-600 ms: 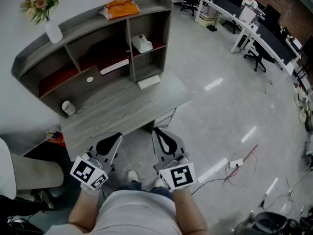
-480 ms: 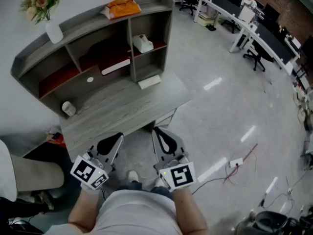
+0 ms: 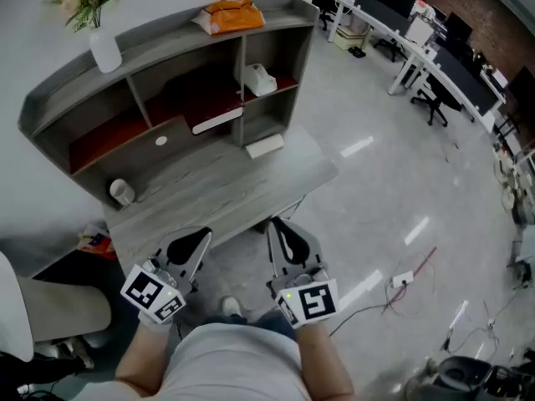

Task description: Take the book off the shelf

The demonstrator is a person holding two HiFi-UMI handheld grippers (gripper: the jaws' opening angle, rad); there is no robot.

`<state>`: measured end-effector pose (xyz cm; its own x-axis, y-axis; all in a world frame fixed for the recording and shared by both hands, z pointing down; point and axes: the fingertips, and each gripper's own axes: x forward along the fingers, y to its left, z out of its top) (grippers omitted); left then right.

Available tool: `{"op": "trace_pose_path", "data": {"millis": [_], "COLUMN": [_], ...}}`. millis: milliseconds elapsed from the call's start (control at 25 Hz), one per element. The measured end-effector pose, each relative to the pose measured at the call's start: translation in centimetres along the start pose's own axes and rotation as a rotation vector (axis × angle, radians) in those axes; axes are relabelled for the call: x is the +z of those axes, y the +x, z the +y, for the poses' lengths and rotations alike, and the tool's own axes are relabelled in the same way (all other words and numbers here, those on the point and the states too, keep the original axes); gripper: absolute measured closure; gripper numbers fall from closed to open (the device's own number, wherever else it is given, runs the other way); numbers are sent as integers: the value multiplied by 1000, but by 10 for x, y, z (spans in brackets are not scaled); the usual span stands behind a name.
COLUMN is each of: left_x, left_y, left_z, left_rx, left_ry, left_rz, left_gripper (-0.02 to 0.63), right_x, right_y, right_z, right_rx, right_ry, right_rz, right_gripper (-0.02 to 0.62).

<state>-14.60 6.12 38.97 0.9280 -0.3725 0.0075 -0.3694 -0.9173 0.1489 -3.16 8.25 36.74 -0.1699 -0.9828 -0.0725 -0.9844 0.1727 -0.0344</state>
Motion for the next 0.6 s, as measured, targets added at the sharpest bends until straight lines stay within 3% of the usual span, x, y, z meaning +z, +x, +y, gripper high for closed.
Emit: {"op": "trace_pose_path", "data": {"millis": [280,600], "left_x": [-7,-13], "left_y": [-14,8], "left_z": [41,78], "left_rx": [35,89], "left_ry": [-41,-42], "left_rz": [-7,3], "left_gripper": [589,589], "right_x": [-22,-47], "right_y": [17,65], "right_z": [2,-25], "right_rx": [-54,-18], "right_ry": [-47,-42], "right_rz": [49,99], "right_gripper": [571,571]}}
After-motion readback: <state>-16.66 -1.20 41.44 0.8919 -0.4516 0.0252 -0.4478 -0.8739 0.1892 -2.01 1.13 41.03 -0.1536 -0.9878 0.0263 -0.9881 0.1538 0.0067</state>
